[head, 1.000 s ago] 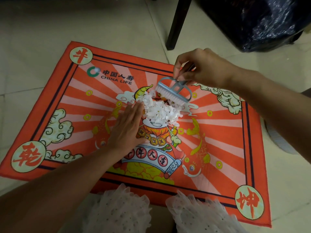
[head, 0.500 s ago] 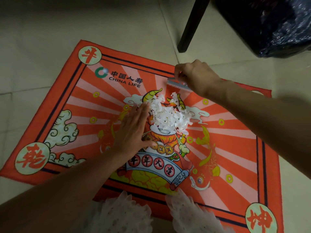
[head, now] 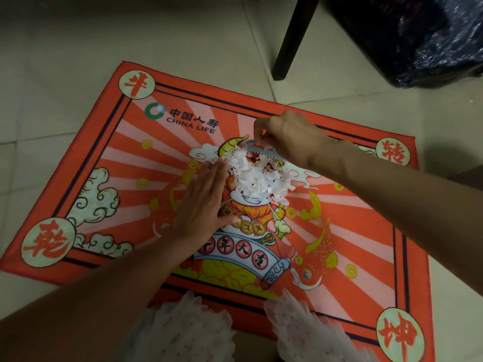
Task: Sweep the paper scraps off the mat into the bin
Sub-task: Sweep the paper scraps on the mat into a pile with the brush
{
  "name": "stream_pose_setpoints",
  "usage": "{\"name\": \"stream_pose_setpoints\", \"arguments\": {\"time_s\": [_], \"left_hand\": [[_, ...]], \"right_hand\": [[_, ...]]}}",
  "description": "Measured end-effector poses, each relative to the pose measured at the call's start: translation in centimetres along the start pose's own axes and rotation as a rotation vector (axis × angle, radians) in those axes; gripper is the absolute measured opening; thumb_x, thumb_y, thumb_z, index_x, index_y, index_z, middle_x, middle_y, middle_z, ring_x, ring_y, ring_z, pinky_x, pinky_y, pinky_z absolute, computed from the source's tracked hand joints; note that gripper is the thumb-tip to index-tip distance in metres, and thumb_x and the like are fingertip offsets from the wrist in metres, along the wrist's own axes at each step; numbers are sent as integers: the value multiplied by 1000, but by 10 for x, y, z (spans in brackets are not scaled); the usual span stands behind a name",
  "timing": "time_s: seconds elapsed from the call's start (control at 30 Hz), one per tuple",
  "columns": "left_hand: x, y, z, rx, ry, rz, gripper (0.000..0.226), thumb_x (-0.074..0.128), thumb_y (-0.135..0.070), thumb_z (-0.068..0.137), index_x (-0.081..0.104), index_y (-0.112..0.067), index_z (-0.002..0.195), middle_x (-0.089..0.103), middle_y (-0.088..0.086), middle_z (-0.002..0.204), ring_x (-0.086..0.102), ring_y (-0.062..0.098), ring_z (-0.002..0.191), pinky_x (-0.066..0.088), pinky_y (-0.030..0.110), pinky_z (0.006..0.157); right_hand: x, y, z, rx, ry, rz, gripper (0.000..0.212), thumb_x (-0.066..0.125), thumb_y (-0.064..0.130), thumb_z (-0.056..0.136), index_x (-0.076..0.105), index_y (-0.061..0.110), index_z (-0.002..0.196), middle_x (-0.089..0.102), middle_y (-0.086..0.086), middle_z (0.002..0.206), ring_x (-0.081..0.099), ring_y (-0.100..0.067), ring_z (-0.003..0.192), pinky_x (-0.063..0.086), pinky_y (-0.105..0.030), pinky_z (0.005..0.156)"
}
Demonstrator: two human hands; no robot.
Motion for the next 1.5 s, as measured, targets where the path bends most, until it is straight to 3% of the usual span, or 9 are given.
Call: {"name": "stream_pose_setpoints", "arguments": {"time_s": [0.13, 0.57, 0.8, 1.03, 1.2, 1.4, 1.5], "left_hand": [[-1, -2, -2, -7, -8, 2, 124, 70, -61, 71, -9, -15, 154, -6, 3, 163, -4, 27, 150, 17, 50, 120], [-1, -6, -9, 15, -12, 14, 119, 70, -55, 77, -11, -14, 154, -7, 3, 163, -7, 26, 150, 14, 48, 121], [0, -5, -9, 20, 7, 14, 118, 68, -56, 77, -12, -15, 154, -10, 2, 163, -7, 25, 150, 16, 49, 121], [0, -6, -10, 39, 13, -1, 118, 67, -56, 78, -15, -17, 153, -13, -1, 163, -12, 22, 150, 12, 46, 122], [-2, -6, -11, 49, 6, 13, 119, 69, -55, 76, -12, -16, 154, -9, 0, 163, -10, 23, 150, 16, 47, 121], [-1, -5, -13, 53, -2, 24, 116, 68, -54, 78, -10, -15, 154, -8, 1, 164, -8, 23, 150, 17, 47, 121], [0, -6, -13, 54, 0, 25, 115, 67, -54, 79, -11, -16, 154, -9, 1, 163, -9, 23, 150, 18, 47, 120]], "right_hand": [[0, 5, -6, 11, -10, 19, 24, 64, -1, 84, 62, 19, 96, 68, -7, 85, 64, -28, 76, 53, -35, 63], [-29, 2, -20, 36, -62, 103, 23, 62, -2, 87, 65, 17, 100, 72, -7, 89, 68, -24, 83, 55, -34, 74], [-40, -23, -29, 113, -108, 92, 26, 59, -3, 84, 66, 17, 97, 70, -9, 81, 68, -29, 77, 53, -33, 68], [-29, -61, -61, 268, -104, 81, 13, 58, 13, 92, 65, 17, 102, 72, -14, 82, 66, -35, 82, 51, -37, 70], [-34, -53, -69, 231, -125, 137, 18, 56, 4, 90, 67, 14, 101, 74, -9, 83, 70, -27, 82, 47, -28, 68], [-42, -34, -63, 133, -119, 162, 19, 58, 4, 89, 67, 17, 99, 74, -10, 81, 69, -28, 80, 52, -37, 71], [-44, -26, -61, 116, -101, 169, 19, 59, 5, 88, 66, 20, 98, 74, -7, 82, 69, -25, 80, 52, -34, 70]]}}
Point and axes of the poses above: each hand's wrist, its own z-axis towards the middle knuckle, its own x-axis out of the palm, y = z × x, the point moved 7 cm from there along z, towards the middle knuckle
